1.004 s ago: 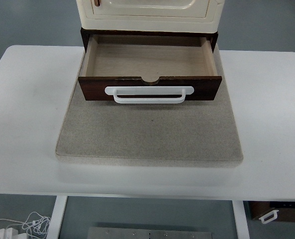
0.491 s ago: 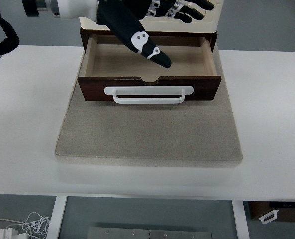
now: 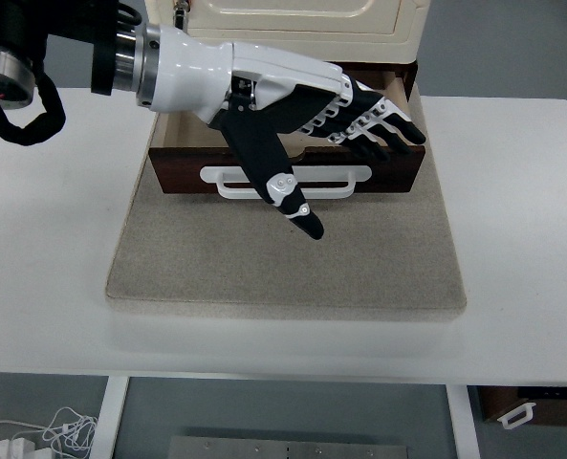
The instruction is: Close the drawer under the combination cabinet
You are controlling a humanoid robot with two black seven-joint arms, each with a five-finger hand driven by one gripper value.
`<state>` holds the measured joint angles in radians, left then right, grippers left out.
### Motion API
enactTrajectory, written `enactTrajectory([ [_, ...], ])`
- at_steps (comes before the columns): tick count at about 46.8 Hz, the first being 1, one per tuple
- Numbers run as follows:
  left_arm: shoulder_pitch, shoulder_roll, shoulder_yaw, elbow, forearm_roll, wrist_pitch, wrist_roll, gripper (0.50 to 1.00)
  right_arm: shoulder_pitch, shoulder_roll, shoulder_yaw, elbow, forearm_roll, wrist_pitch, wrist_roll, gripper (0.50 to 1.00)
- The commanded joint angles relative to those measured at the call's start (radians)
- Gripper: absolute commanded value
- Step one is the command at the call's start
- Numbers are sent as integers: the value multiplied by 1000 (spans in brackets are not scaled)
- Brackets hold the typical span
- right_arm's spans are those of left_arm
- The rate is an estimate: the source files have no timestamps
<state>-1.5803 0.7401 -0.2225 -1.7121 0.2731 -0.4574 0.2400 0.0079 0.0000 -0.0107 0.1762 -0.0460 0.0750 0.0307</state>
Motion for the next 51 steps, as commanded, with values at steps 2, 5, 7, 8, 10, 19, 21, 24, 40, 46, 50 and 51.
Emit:
enactTrajectory([
  [2,-27,-24,66,0,0,10,-10,1000,0,0,0,0,0,0,0,952],
  [5,-35,-33,86,0,0,10,-8,1000,0,0,0,0,0,0,0,952],
  [7,-41,-34,94,0,0,10,-5,1000,0,0,0,0,0,0,0,952],
  [8,-44,-37,97,0,0,10,-4,1000,0,0,0,0,0,0,0,952],
  [10,-49,-48,106,0,0,10,-1,1000,0,0,0,0,0,2,0,952],
  [19,-64,-88,163,0,0,10,12,1000,0,0,0,0,0,0,0,952],
  [21,-64,-100,176,0,0,10,12,1000,0,0,0,0,0,2,0,952],
  [24,-66,-113,190,0,0,10,13,1000,0,0,0,0,0,0,0,952],
  [40,-59,-156,264,3,14,11,35,1000,0,0,0,0,0,0,0,952],
  [46,-59,-156,281,8,17,11,74,1000,0,0,0,0,0,2,0,952],
  [50,-66,-156,292,9,26,11,128,1000,0,0,0,0,0,0,0,952],
  [51,-64,-156,293,9,32,11,143,1000,0,0,0,0,0,0,0,952],
])
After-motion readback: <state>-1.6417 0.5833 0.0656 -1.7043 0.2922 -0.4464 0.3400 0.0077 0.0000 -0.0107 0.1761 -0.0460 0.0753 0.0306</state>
